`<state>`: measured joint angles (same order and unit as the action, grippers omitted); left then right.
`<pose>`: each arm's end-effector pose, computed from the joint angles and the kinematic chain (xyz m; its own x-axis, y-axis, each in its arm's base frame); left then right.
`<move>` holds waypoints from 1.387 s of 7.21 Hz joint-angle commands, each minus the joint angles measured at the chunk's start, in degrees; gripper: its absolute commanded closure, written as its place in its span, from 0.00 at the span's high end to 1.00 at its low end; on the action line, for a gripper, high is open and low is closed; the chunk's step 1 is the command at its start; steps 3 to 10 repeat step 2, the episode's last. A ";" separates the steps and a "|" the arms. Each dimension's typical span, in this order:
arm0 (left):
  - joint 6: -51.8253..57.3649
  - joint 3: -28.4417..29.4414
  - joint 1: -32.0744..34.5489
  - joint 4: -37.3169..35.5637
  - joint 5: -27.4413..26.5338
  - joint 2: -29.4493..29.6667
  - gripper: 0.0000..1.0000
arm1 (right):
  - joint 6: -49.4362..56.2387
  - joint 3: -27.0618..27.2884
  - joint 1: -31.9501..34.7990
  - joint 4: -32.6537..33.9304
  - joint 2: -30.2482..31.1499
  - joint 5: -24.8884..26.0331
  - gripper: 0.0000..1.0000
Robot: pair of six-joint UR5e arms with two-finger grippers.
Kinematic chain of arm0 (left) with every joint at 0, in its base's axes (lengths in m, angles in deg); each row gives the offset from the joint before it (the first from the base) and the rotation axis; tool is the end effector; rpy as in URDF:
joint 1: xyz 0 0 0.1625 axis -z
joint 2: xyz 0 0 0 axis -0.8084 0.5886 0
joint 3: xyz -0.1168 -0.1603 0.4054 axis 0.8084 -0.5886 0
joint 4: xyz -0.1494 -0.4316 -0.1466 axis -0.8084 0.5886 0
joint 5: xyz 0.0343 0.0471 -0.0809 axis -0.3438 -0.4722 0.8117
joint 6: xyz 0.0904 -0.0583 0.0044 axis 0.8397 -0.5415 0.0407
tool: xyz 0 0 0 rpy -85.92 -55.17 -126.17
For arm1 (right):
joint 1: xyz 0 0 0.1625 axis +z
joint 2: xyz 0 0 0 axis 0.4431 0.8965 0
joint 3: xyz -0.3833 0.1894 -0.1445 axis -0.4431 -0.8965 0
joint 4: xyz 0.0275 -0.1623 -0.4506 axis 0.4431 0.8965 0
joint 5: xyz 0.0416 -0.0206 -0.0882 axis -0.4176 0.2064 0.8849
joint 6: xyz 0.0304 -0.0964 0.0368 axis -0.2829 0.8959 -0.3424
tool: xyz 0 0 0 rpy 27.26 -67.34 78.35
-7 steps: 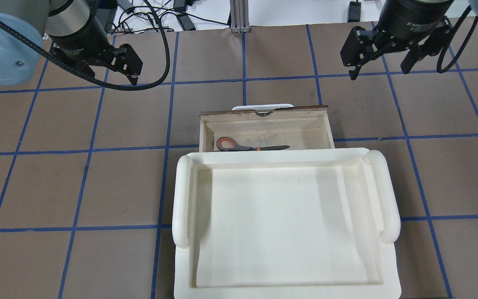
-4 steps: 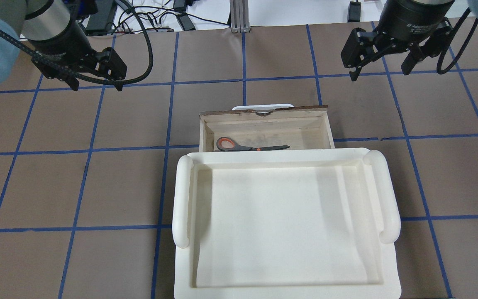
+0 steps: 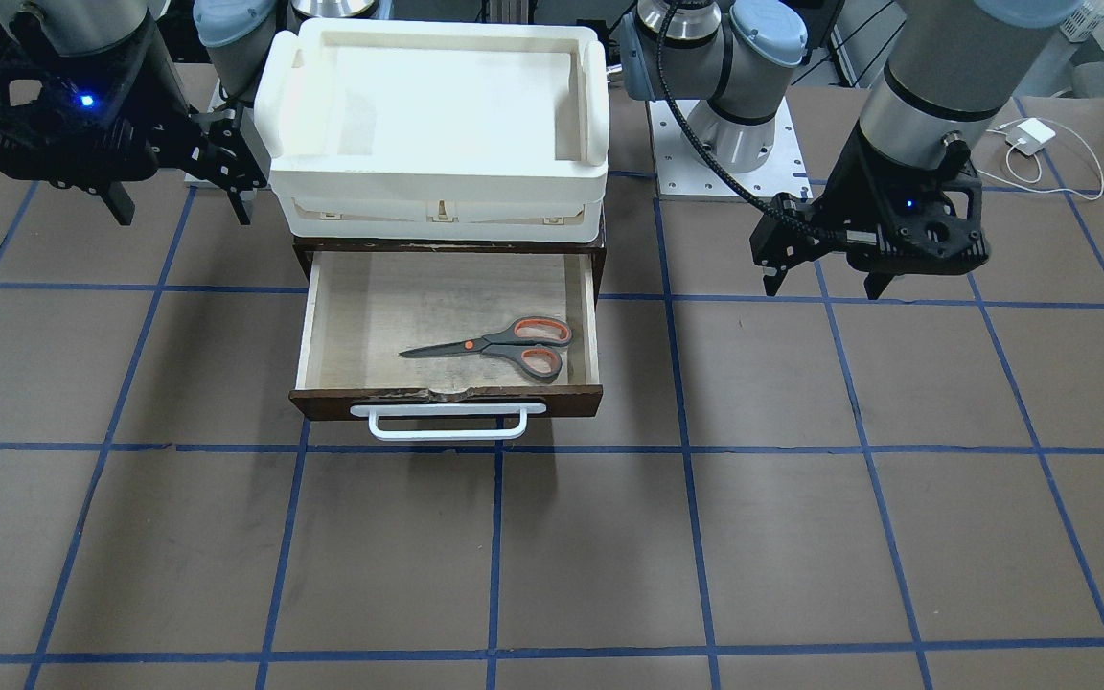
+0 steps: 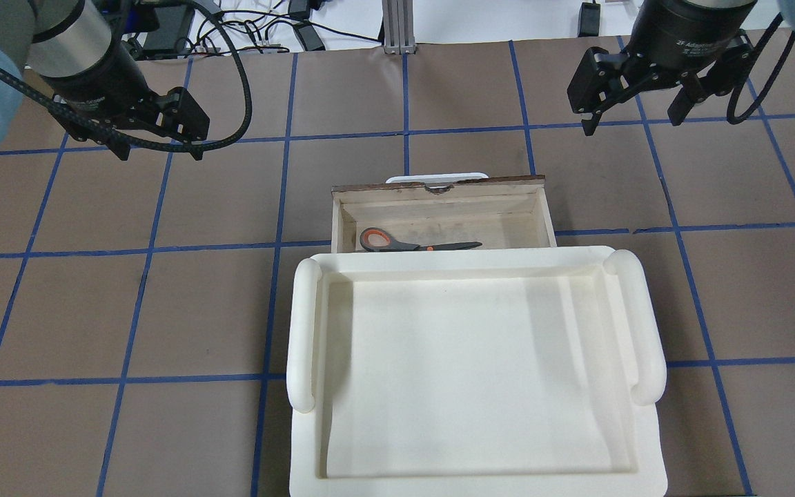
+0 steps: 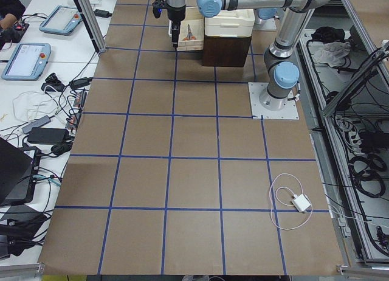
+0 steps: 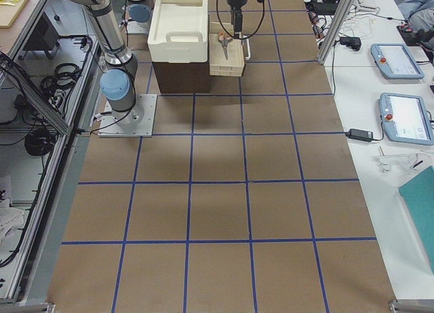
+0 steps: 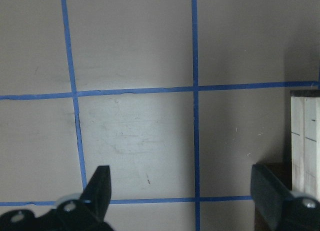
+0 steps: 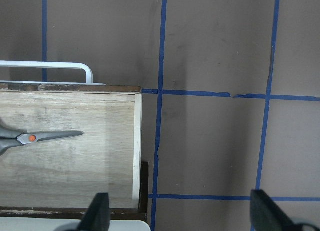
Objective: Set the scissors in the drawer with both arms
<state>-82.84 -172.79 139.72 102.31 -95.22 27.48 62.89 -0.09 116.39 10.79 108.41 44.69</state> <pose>-0.0881 -0.5852 0.4979 -0.9990 0.0341 -0.0273 0.0354 0.9980 -0.0523 0.1305 -0.5624 0.5604 -0.9976 -0.0591 0.0367 -0.0600 0.9979 -0.0246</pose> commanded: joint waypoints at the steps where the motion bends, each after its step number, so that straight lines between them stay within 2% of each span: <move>1: 0.00 -0.14 0.27 0.13 0.17 -0.79 1.00 | -0.01 0.00 0.00 -0.05 0.00 0.00 1.00; 10: 0.00 -0.14 0.27 1.26 0.17 -1.40 1.00 | -0.01 0.00 0.00 0.04 0.00 0.00 1.00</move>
